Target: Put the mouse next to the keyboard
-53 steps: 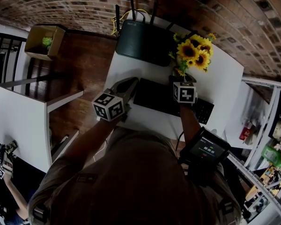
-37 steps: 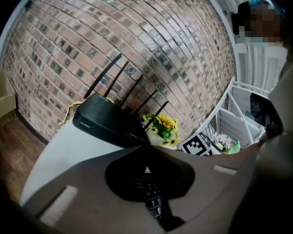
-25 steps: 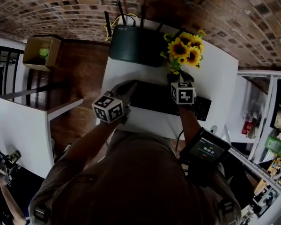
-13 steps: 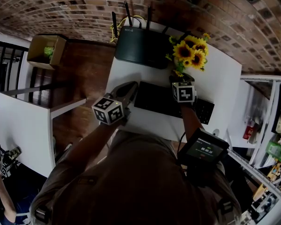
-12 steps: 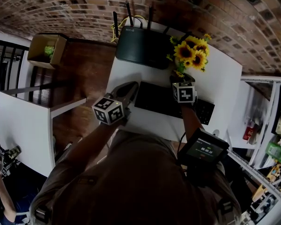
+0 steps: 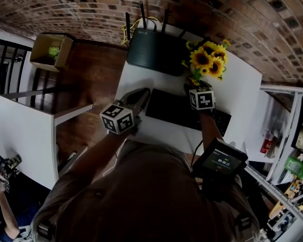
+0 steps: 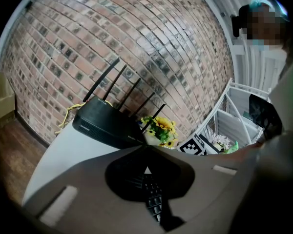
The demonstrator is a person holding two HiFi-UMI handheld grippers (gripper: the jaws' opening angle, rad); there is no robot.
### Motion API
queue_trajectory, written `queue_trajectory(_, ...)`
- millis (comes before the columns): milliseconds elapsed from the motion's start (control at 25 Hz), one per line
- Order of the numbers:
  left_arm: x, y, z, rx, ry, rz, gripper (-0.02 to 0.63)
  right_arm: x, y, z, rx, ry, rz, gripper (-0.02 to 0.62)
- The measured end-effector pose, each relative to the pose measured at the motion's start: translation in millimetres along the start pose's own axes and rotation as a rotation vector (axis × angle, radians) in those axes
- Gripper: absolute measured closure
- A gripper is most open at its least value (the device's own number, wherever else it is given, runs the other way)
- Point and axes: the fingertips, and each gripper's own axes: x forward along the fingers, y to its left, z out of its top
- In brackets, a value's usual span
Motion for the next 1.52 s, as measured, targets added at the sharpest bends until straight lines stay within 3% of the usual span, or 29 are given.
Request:
queue_trajectory(400, 5.0, -7.8, -0.3, 0.008, 0.0, -0.008, 0.606, -18.6, 9.7, 10.3, -0.052, -0.067, 0.021, 0.307)
queue_trajectory(800, 23.1, -40.7, -4.0, 0.05, 0.02, -0.081, 0.606, -65.1, -8.9, -0.6, -0.04, -0.132, -0.044, 0.307)
queue_trajectory(1160, 60.0, -107.7, -31.7, 0.121, 0.068, -0.182, 0.606, -129.4, -79.3, -61.5, 0.08, -0.202, -0.171, 0.307)
queue_trajectory(1520, 102.0, -186.6, -71.2, 0.171, 0.094, -0.232, 0.606, -181.1, -153.7, -140.0, 0.194, -0.233, -0.241, 0.307)
